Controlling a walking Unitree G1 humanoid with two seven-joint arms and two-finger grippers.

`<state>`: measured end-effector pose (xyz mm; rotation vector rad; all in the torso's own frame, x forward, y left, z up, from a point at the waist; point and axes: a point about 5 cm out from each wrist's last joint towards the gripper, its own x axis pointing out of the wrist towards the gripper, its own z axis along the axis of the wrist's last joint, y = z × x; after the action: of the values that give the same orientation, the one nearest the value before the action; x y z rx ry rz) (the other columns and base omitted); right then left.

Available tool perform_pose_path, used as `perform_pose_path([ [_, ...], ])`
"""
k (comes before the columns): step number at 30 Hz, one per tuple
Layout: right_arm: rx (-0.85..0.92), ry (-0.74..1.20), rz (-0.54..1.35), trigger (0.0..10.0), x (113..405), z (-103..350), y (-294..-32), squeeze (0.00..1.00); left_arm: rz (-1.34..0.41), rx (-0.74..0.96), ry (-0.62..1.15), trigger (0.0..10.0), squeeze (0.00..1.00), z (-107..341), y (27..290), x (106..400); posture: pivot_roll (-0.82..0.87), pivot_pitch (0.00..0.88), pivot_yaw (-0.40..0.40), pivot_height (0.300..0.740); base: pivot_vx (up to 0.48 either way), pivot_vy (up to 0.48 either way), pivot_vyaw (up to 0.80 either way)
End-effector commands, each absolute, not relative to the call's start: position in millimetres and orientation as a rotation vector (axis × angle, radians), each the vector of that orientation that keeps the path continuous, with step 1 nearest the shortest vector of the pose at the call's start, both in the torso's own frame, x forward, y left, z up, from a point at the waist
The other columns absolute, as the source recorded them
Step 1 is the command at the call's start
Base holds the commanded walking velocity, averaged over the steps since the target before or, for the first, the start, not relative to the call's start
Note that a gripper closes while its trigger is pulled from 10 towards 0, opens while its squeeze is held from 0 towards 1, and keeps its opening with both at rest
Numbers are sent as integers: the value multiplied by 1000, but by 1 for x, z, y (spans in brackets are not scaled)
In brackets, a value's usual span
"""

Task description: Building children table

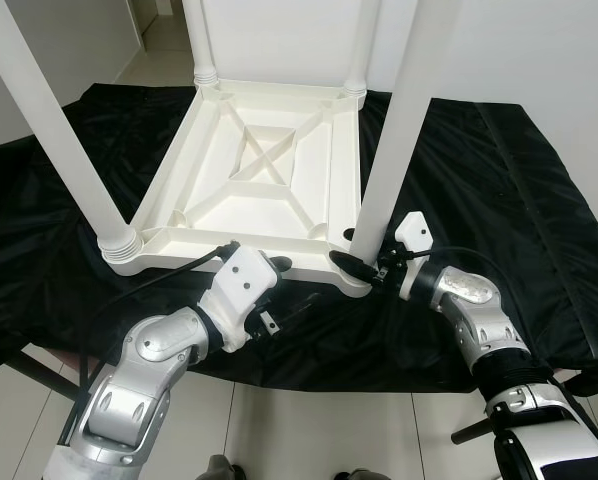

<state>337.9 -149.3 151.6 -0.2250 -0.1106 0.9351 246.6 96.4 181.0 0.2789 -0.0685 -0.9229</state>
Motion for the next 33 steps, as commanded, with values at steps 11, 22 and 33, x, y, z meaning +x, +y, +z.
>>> perform_pose_path([
  [11, -108, -116, 754, 10000, 331, 143, -147, 0, -898, 280, -47, 10000, 0, 176, 98, 248, -90, 114, 42, 740, 0, 0, 0],
  [22, -21, -161, 356, 10000, 301, 133, -140, 0, -895, 284, -42, 10000, 0, 172, 97, 245, -87, 98, 28, 740, 0, 0, 0],
  [33, 72, -191, 231, 10000, 281, 126, -120, 1000, -872, 289, -77, 10000, 0, 173, 92, 251, -98, 96, 36, 740, 0, 0, 0],
])
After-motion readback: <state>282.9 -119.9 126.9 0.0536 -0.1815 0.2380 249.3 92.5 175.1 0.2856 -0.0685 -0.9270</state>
